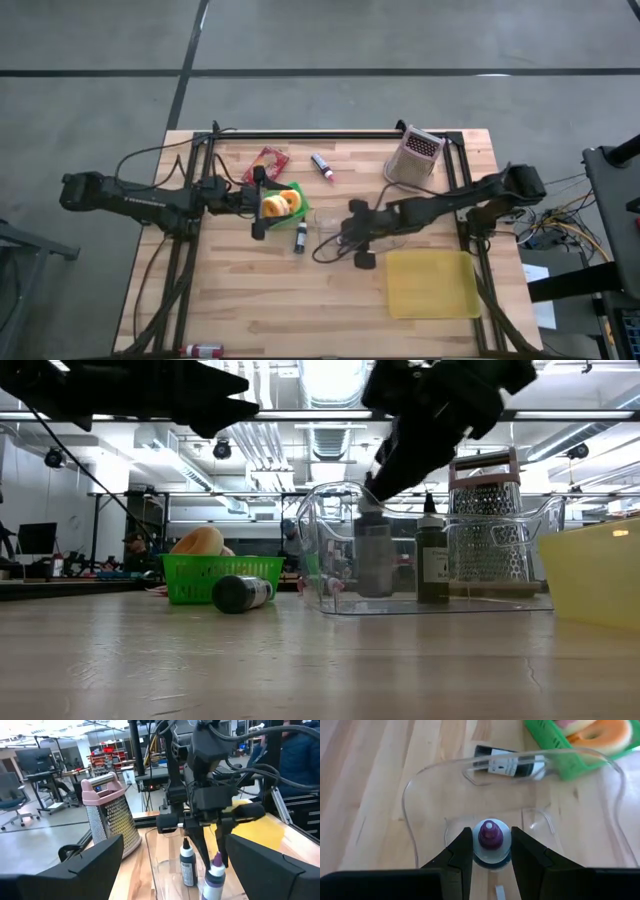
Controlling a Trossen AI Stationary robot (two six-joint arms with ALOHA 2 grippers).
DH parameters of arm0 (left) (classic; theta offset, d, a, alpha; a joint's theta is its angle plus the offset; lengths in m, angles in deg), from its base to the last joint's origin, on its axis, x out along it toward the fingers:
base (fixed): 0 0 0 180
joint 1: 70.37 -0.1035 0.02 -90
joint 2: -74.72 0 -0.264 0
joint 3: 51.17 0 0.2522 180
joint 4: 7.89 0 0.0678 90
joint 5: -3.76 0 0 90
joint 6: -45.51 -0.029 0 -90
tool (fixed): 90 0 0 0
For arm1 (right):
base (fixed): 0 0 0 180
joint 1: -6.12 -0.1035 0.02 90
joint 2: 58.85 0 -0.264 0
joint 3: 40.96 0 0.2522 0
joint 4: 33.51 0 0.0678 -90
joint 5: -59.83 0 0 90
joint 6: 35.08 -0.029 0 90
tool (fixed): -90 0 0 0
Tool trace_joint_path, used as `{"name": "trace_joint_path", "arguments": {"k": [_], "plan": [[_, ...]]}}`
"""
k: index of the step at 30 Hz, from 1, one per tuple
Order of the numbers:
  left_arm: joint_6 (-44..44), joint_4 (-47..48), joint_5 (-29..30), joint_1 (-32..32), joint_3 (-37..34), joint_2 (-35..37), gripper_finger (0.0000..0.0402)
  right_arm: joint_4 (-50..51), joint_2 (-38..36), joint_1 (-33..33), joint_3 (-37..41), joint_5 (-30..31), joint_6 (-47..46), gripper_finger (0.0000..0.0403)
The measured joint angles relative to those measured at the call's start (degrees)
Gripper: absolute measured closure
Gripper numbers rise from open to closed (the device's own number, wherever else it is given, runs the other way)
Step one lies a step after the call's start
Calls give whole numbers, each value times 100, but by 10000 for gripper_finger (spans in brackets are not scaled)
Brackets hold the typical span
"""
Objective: Pick & Place Food Item
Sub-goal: Put the purple food coloring bottle into the transparent bin
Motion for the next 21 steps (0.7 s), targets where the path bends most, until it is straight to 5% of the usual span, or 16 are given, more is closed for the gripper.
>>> {"name": "trace_joint_path", "arguments": {"k": [8, 21], "plan": [[4, 14, 30, 0, -4, -12, 48, 127, 526, 0, -449, -210, 155, 309], [20, 10, 32, 0, -4, -12, 48, -53, 276, 0, -73, -95, -6, 309]]}}
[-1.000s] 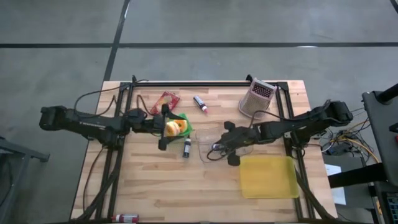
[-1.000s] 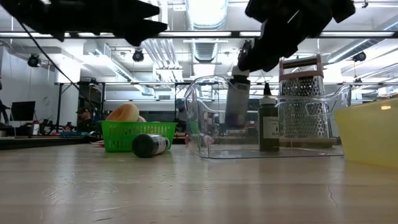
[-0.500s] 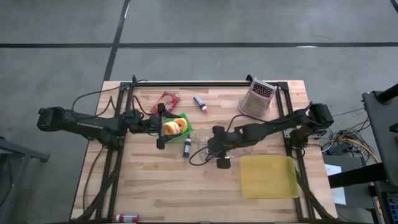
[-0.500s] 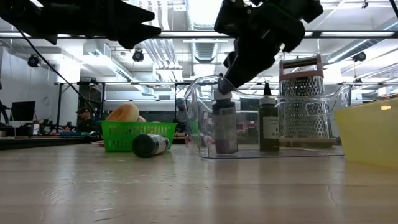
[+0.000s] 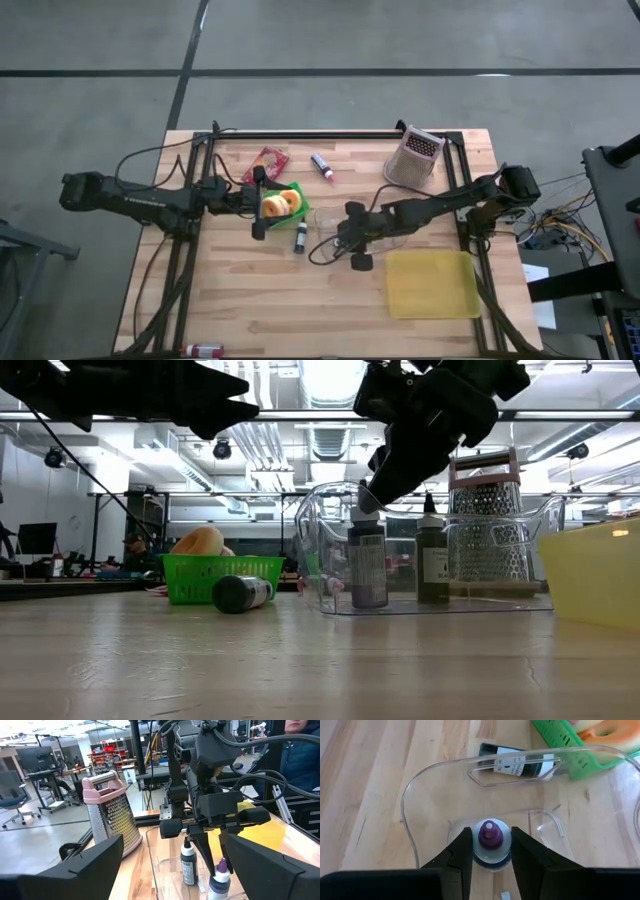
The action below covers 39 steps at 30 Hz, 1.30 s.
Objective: Pick & Place Food Item
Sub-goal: Put the purple food coloring bottle into the transparent bin, then put the black food coloring bottle into the transparent bin
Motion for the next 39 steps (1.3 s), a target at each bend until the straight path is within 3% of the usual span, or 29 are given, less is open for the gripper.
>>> {"name": "trace_joint_path", "arguments": {"k": [9, 15, 20, 39], "plan": [[0, -9, 14, 0, 0, 0, 48, -54, -18, 0, 17, 13, -120, 305], [0, -9, 13, 0, 0, 0, 49, 15, -11, 4, 35, 18, -229, 214], [-2, -7, 11, 0, 0, -1, 48, -16, -26, 0, 35, 216, -277, 179], [555, 337, 114, 4, 0, -4, 49, -586, -920, -91, 65, 998, 230, 170]]}}
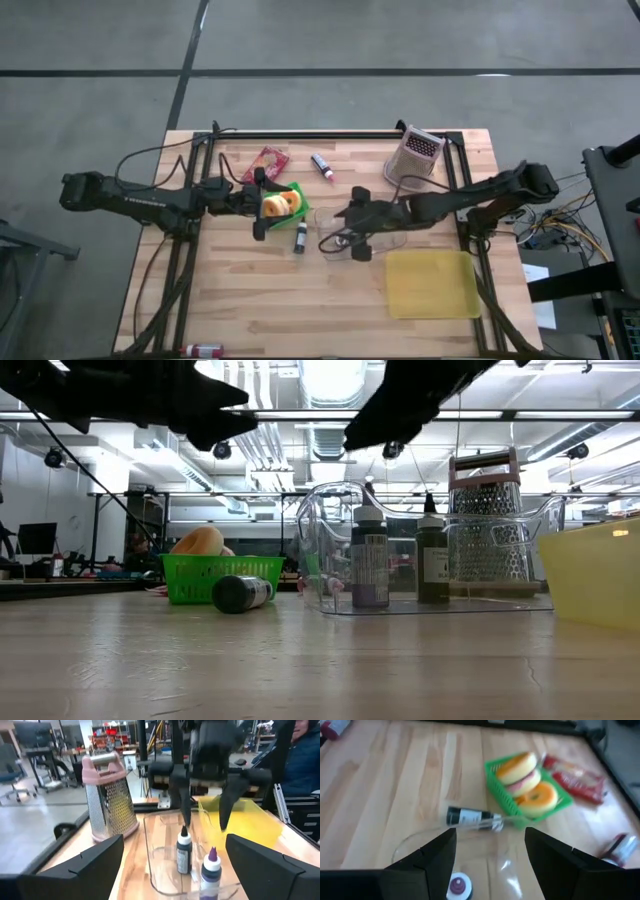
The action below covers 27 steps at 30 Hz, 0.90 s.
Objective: Pick & Place Food Item
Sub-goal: Put the black food coloring bottle into the transparent bin
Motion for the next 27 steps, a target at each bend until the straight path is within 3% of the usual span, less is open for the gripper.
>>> {"name": "trace_joint_path", "arguments": {"k": [11, 21, 27], "plan": [[237, 1287, 760, -2, 58, 16, 49, -913, -357, -692, 281, 879, 806, 170], [1947, 2404, 696, 222, 91, -15, 49, -1770, -552, -1106, 796, 1570, 1058, 170], [2889, 2450, 646, 737, 90, -200, 49, -1724, -727, -1140, 993, 1721, 949, 170]]}}
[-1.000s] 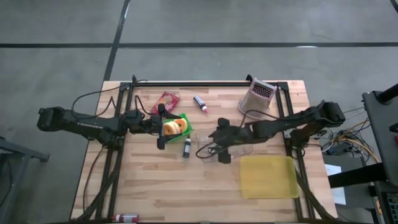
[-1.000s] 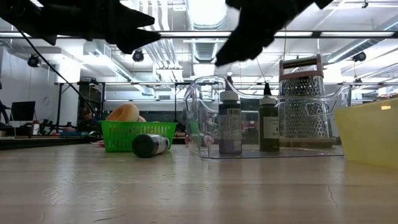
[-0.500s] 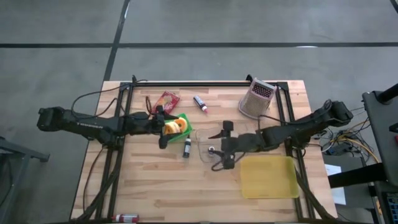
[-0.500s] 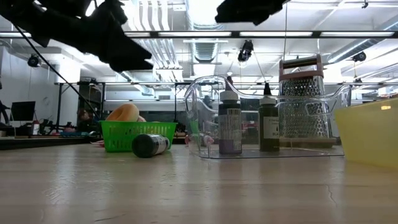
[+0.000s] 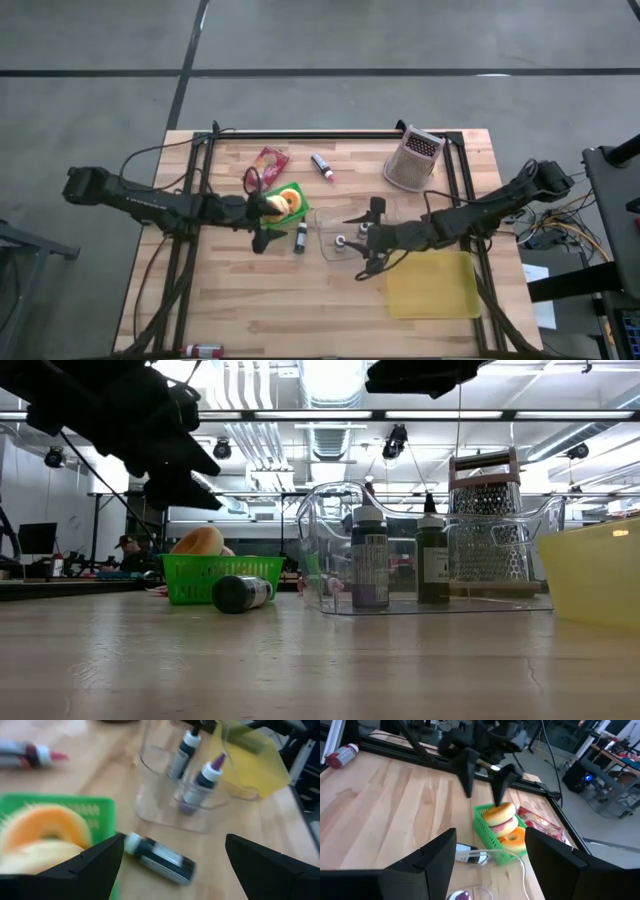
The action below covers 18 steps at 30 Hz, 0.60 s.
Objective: Pick & Place Food Item
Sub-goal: Put the black food coloring bottle into the transparent bin
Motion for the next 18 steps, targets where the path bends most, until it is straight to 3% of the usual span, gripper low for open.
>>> {"name": "trace_joint_path", "arguments": {"k": [6, 11, 18], "plan": [[1091, -145, 53, 477, 0, -329, 49, -17, -74, -88, 4, 20, -12, 170], [1878, -526, 111, 636, 19, -861, 49, 65, -174, -247, 4, 382, 164, 170], [2207, -138, -18, 634, 832, -1939, 49, 220, -307, -379, 20, 451, 198, 170]]}}
